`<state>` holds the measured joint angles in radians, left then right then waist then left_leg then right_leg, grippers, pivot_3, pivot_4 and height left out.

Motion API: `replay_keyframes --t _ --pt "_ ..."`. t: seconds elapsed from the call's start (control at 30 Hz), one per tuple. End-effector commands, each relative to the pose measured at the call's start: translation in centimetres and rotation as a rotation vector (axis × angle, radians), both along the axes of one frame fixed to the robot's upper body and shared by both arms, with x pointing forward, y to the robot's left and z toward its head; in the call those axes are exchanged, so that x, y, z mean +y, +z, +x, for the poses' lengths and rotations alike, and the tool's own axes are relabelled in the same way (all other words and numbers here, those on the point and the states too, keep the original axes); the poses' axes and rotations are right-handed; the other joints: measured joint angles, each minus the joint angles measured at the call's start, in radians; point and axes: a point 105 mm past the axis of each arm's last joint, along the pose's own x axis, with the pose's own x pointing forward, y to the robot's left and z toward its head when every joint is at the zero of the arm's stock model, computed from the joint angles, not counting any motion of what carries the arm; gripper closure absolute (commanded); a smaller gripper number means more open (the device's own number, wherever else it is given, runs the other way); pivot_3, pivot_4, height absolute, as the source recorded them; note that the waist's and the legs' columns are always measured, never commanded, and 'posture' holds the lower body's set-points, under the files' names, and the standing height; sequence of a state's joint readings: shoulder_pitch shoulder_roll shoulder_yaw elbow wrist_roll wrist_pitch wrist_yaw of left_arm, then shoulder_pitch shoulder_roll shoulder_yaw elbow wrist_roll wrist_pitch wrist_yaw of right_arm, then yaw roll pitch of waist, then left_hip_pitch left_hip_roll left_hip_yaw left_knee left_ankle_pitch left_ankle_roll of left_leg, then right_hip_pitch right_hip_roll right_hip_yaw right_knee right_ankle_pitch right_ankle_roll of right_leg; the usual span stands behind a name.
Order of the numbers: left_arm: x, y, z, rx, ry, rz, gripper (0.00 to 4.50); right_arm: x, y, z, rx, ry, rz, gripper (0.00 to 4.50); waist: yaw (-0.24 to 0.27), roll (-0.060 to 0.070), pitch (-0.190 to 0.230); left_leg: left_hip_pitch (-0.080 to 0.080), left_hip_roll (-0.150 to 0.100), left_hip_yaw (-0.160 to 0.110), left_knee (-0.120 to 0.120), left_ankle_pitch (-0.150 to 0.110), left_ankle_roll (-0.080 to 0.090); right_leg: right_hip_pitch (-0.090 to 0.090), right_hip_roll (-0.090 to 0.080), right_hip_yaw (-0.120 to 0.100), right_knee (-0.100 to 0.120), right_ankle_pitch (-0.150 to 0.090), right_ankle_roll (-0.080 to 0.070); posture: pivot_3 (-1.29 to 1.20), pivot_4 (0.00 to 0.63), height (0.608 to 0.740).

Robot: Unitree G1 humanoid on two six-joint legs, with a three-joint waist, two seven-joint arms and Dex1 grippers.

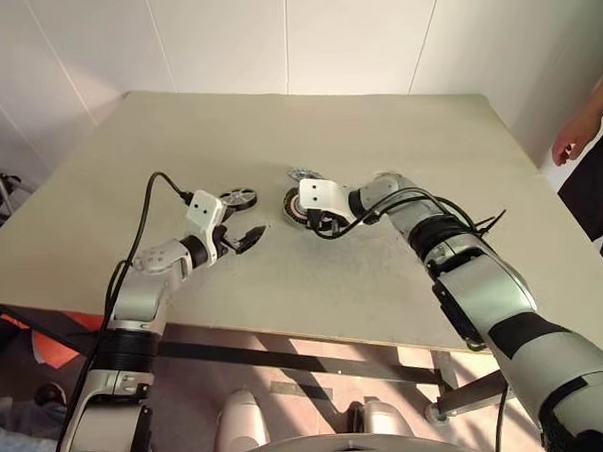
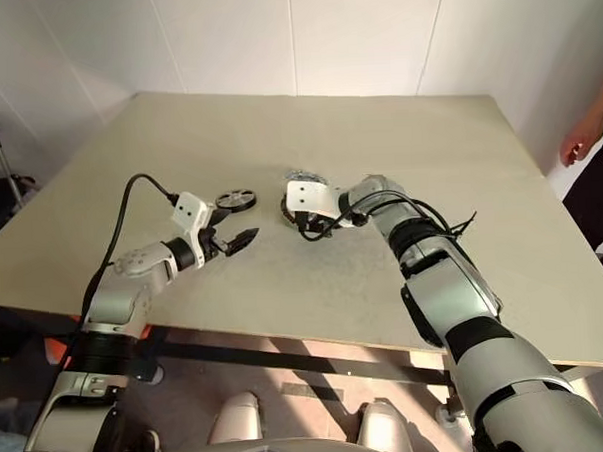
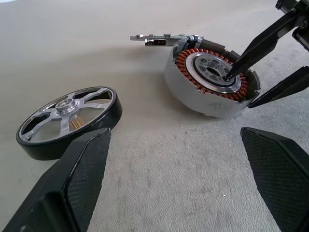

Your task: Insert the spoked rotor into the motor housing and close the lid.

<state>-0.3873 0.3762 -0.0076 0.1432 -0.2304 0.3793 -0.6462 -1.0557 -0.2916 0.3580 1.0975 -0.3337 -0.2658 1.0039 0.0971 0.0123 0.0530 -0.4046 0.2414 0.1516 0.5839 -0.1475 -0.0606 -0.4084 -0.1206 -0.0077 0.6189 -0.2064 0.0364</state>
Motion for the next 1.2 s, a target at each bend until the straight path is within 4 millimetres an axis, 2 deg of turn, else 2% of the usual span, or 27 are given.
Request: replay_keyframes --t 0.03,0.2,0.3,0.5,0.6,0.67,0.97,1.1,1.2 --pt "-0.4 1.1 0.1 -0.048 -0.011 -0.015 0.0 -0.6 3.4 0.2 -0.088 0.018 0.079 3.19 -0.001 0.0 0.0 0.0 0.0 0.0 0.0 0.0 0.0 0.0 0.0 0.0 0.0 0.0 0.0 0.0 0.0 0.74" --pt "-0.9 0.9 0.2 -0.042 -0.022 -0.021 0.0 -3.6 4.5 -1.0 -0.124 -0.002 0.07 3.19 0.0 -0.001 0.001 0.0 0.0 0.0 -0.001 0.0 0.0 -0.001 0.0 0.0 -0.001 0.0 0.0 0.0 0.0 0.74" --pt "-1.2 0.8 0.3 -0.038 -0.03 -0.024 0.0 -5.2 5.4 -3.0 -0.138 0.003 0.066 3.19 0.0 -0.001 0.001 0.001 0.0 0.0 -0.001 0.0 0.0 0.0 0.0 0.0 0.0 0.0 0.0 0.0 0.0 0.74" --pt "-1.5 0.7 0.6 -0.038 -0.042 -0.027 0.0 -5.1 4.7 -6.9 -0.092 0.015 0.066 3.19 0.0 -0.001 0.001 0.002 0.0 0.0 -0.001 0.0 0.0 0.0 0.001 0.001 -0.001 0.0 0.0 0.0 0.0 0.74" --pt "-1.6 0.7 0.7 -0.036 -0.045 -0.028 0.0 -4.6 4.2 -8.2 -0.053 0.016 0.076 3.19 -0.001 -0.001 0.001 0.002 0.0 0.0 -0.001 0.0 0.0 0.0 0.001 0.001 0.0 0.0 0.0 0.0 0.0 0.74" --pt "-1.8 0.5 0.8 -0.033 -0.051 -0.026 0.0 -4.4 3.1 -8.3 -0.014 -0.008 0.079 3.19 -0.001 -0.001 0.001 0.003 0.0 0.0 -0.001 0.0 0.0 0.0 0.001 0.002 0.0 0.0 0.0 0.0 0.0 0.74" --pt "-1.9 0.7 0.8 -0.04 -0.061 -0.026 0.0 -5.7 -0.5 -6.4 0.075 -0.155 0.051 3.19 -0.001 -0.001 0.001 0.004 -0.001 0.0 -0.001 0.001 0.0 0.002 0.0 0.002 0.0 0.0 0.0 0.0 0.0 0.74" --pt "-1.5 0.8 0.8 -0.043 -0.05 -0.024 0.0 -5.9 -1.2 -6.8 0.099 -0.139 0.038 1.87 -0.001 -0.002 0.0 0.007 -0.001 0.0 -0.001 0.001 0.0 0.004 0.0 0.002 0.0 0.0 0.0 0.0 0.0 0.74" --pt "-1.3 0.7 0.7 -0.041 -0.043 -0.024 0.0 -4.5 1.1 -7.4 0.091 -0.092 0.141 0.83 -0.001 -0.002 0.0 0.009 -0.001 0.0 -0.002 0.001 0.0 0.006 0.0 0.003 0.0 0.0 0.001 0.0 0.0 0.74"
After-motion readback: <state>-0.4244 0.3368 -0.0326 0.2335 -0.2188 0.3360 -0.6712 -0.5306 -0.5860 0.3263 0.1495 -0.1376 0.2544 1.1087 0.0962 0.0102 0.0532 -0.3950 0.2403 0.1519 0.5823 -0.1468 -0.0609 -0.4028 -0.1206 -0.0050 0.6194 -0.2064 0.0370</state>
